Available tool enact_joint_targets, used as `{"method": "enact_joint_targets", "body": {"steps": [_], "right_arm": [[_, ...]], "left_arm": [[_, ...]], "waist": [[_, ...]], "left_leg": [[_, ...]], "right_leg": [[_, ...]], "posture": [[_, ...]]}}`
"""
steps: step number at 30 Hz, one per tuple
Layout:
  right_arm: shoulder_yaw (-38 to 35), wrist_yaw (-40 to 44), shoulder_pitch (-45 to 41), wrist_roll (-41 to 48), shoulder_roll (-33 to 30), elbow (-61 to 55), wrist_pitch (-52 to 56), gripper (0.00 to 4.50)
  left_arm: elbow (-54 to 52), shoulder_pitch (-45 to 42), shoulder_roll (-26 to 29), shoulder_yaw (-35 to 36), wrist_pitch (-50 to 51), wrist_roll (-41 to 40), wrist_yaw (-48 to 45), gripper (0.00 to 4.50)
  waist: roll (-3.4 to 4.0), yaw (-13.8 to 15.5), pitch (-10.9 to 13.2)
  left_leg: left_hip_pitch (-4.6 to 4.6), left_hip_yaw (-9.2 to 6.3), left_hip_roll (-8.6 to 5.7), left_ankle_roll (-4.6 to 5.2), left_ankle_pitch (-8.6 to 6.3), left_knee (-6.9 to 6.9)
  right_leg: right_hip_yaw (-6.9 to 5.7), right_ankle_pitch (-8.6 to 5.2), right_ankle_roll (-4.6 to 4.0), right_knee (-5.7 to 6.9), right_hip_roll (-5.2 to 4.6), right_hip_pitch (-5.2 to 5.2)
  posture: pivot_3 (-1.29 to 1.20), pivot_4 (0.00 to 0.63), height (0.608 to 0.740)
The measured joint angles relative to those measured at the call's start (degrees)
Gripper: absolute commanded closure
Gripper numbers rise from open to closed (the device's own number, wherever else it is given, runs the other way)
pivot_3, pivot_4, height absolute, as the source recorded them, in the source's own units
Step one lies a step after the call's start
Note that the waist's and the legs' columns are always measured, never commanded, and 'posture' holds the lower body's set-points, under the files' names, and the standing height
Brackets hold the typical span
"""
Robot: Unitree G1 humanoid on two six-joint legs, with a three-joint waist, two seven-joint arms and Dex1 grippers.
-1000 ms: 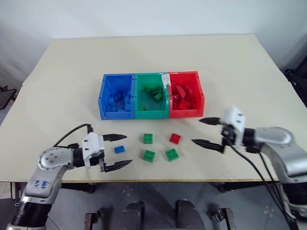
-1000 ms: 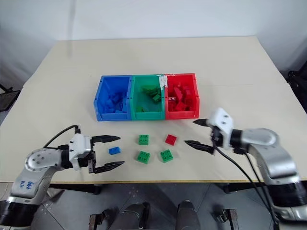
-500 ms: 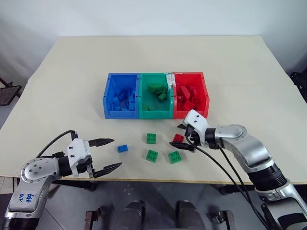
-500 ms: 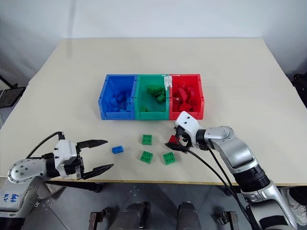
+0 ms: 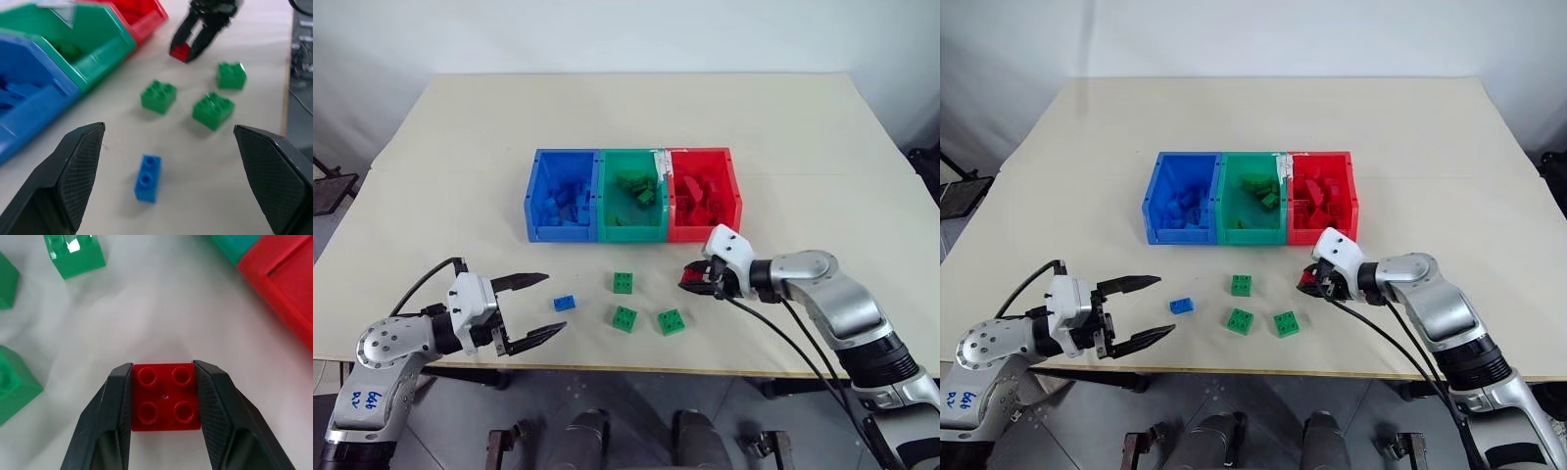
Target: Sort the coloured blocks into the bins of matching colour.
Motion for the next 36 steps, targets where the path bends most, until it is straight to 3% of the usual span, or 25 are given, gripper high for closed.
{"method": "enact_joint_targets", "body": {"steps": [5,10,14,18,19,24,28,33,36], "right_arm": [[-6.46,-4.93,-9.96,2.36,5.03,5.76,-0.59,3.05],[-8.69,-13.48,-17.61,-2.88,9.16,21.02,-8.8,3.05],[-8.6,-14.55,-19.85,-5.23,11.46,30.52,-14.69,1.68],[-9.14,-13.32,-20.11,-5.46,11.71,32.59,-19.4,0.36],[-10.07,-12.02,-19.02,-4.73,11.41,31.32,-20.46,0.03],[-13.84,-3.6,-8.32,-0.21,7.01,20.55,-26.59,0.03],[-21.71,4.46,9.18,7.86,-0.07,7.59,-25.57,0.03],[-32.78,12.14,32.64,6.36,-8.91,2.93,-33.65,0.03],[-36.12,14.57,37.44,6.47,-9.21,2.56,-37.05,0.03]], "left_arm": [[-0.12,-2.59,-2.23,0.8,2.06,-0.85,3.97,0.0],[0.02,-3.05,-2.83,2.97,3.26,-1.11,7.01,0.0],[0.03,-2.36,-2.76,3.9,4.62,-2.14,7.23,0.0],[0.23,-2.29,-2.11,4.03,5.46,-2.62,6.02,0.0],[0.42,-2.7,-1.93,3.94,5.38,-2.56,5.44,0.0],[3.4,-5.51,-1.51,2.68,4.33,-1.83,3.03,0.0],[6.99,-9.91,-1.65,-2.16,2.71,-0.02,-0.65,0.0],[11.78,-14.37,-1.88,-5.7,-0.35,1.24,-6.12,0.0],[13.35,-15.28,-1.47,-6.88,-1.54,1.34,-9.89,0.0]], "waist": [[0.0,-0.83,0.0],[0.0,-1.39,0.0],[0.0,-1.65,0.0],[0.01,-1.63,0.0],[0.01,-1.57,0.0],[0.01,-0.91,0.0],[0.02,0.23,-0.01],[0.01,0.25,0.0],[-0.02,-1.12,0.01]], "left_leg": [[0.02,0.03,0.12,-0.08,0.0,0.01],[0.0,0.04,0.1,-0.08,0.0,-0.05],[-0.01,0.07,0.12,-0.08,0.0,-0.06],[-0.02,0.06,0.11,-0.09,0.0,-0.04],[-0.02,0.05,0.11,-0.09,0.0,-0.05],[-0.05,0.05,0.05,-0.06,-0.02,-0.01],[-0.06,0.21,0.05,-0.05,-0.06,0.01],[0.0,0.56,0.03,-0.04,-0.08,0.03],[0.48,1.08,0.18,-0.02,-0.19,0.0]], "right_leg": [[0.01,0.04,-0.07,0.05,0.11,-0.05],[0.02,0.04,-0.07,0.06,0.1,-0.12],[0.03,0.04,-0.07,0.07,0.1,-0.16],[0.03,0.04,-0.07,0.09,0.1,-0.16],[0.02,0.04,-0.07,0.08,0.1,-0.16],[-0.03,0.07,-0.03,0.06,0.09,-0.08],[-0.11,0.07,-0.02,0.0,0.12,-0.01],[-0.07,0.07,-0.02,-0.03,0.18,0.0],[0.0,0.13,-0.07,-0.04,0.24,0.21]], "posture": [[0.0,0.15,0.74],[0.0,0.15,0.74],[0.0,0.15,0.74],[0.0,0.15,0.74],[0.0,0.15,0.74],[0.0,0.15,0.74],[0.0,0.15,0.74],[0.0,0.15,0.74],[0.0,0.15,0.74]]}}
